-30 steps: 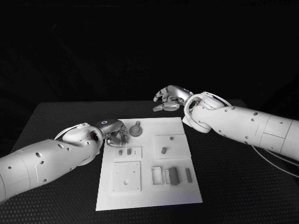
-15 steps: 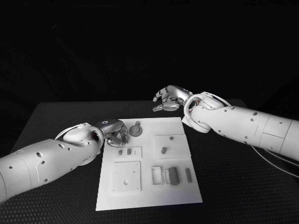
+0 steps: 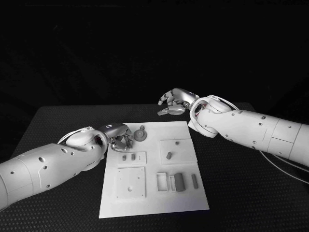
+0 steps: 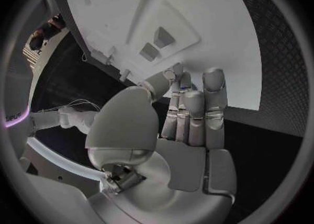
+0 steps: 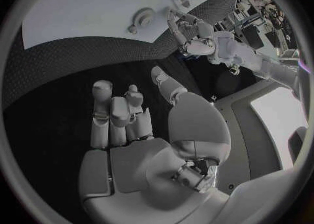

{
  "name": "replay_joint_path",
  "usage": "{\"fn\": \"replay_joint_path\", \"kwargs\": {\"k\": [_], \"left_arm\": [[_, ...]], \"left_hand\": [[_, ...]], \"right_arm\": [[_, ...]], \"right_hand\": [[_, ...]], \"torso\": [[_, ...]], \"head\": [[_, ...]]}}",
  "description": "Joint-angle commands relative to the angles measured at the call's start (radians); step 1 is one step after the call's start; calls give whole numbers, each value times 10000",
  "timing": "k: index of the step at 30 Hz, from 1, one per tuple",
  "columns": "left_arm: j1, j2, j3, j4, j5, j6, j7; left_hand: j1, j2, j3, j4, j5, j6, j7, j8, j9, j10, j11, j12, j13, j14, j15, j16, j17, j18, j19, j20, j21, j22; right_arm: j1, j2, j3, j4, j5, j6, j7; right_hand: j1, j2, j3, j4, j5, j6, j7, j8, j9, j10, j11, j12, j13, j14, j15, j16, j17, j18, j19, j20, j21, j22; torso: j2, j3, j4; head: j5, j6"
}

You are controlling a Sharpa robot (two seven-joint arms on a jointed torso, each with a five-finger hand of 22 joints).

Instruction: Assemble the parts on the task board

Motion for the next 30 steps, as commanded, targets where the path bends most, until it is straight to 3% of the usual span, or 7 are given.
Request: {"fn": "replay_joint_path", "kwargs": {"k": [1, 30], "left_arm": [[-29, 101, -23, 18, -149, 636, -111], [-31, 118, -28, 6, -294, 662, -104]], "left_hand": [[-12, 68, 37, 33, 59, 69, 16, 29, 8, 218, 118, 19, -7, -22, -83, -51, -10, 1014, -37, -79, -70, 156], [-29, 59, 26, 31, 47, 32, 27, 16, 2, 198, 123, -22, 6, -65, -80, -51, -2, 973, -92, -88, -111, 158]], "right_arm": [[-6, 5, 5, 10, -6, 97, 76], [-6, -7, 5, 2, -5, 101, 76]], "right_hand": [[22, 102, 6, -45, 66, -137, 201, -40, -1, -62, -22, 34, -10, -26, 26, -44, -10, 616, -23, -63, -69, 157], [21, 105, 4, -48, 66, -137, 201, -40, -1, -63, -22, 37, -14, -26, 26, -45, -11, 616, -22, -63, -70, 158]], "torso": [[-2, -7, 4], [-8, -12, 11]], "head": [[1, -9], [-58, -34]]}}
